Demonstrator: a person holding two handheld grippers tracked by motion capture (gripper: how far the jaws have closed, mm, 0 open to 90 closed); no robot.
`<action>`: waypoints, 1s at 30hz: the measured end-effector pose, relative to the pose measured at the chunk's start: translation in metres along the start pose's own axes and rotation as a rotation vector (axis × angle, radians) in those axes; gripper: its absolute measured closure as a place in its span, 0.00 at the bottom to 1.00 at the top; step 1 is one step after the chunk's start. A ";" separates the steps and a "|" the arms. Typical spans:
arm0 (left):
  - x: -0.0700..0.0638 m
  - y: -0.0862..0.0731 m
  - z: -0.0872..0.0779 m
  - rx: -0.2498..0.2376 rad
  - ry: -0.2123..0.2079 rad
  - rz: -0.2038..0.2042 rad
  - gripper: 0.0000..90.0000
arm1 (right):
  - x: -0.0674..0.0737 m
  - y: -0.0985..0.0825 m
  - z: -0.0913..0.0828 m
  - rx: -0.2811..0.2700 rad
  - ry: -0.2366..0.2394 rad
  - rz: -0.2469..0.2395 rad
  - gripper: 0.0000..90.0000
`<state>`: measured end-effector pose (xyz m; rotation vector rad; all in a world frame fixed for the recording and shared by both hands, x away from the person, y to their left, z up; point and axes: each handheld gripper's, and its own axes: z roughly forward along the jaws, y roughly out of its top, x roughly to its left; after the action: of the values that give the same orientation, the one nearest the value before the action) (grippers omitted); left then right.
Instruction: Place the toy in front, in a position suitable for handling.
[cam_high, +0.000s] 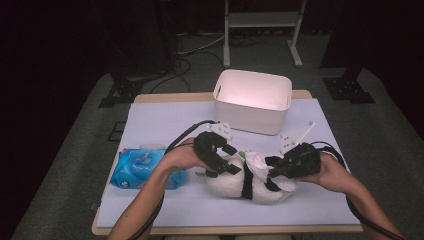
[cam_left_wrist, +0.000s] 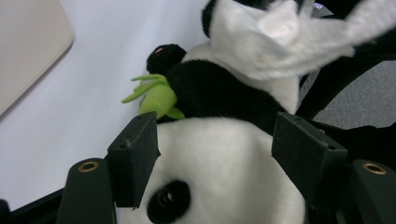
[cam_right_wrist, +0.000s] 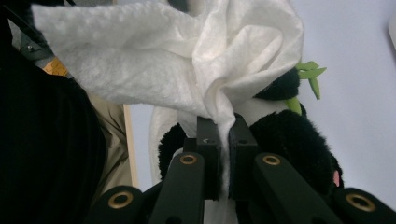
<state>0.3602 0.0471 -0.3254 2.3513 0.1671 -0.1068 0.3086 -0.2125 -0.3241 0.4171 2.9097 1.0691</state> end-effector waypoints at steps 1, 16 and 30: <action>0.002 0.001 0.001 0.005 0.002 0.000 0.36 | 0.000 -0.001 0.000 0.000 0.003 0.001 0.95; 0.016 0.010 0.017 0.036 0.002 -0.020 0.56 | 0.009 -0.005 0.002 0.013 0.020 -0.027 0.94; 0.018 0.018 0.015 -0.020 0.044 -0.005 0.88 | 0.011 0.004 -0.003 0.002 -0.003 -0.042 0.95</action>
<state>0.3804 0.0257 -0.3261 2.3342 0.1946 -0.0555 0.2983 -0.2088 -0.3180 0.3554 2.9036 1.0591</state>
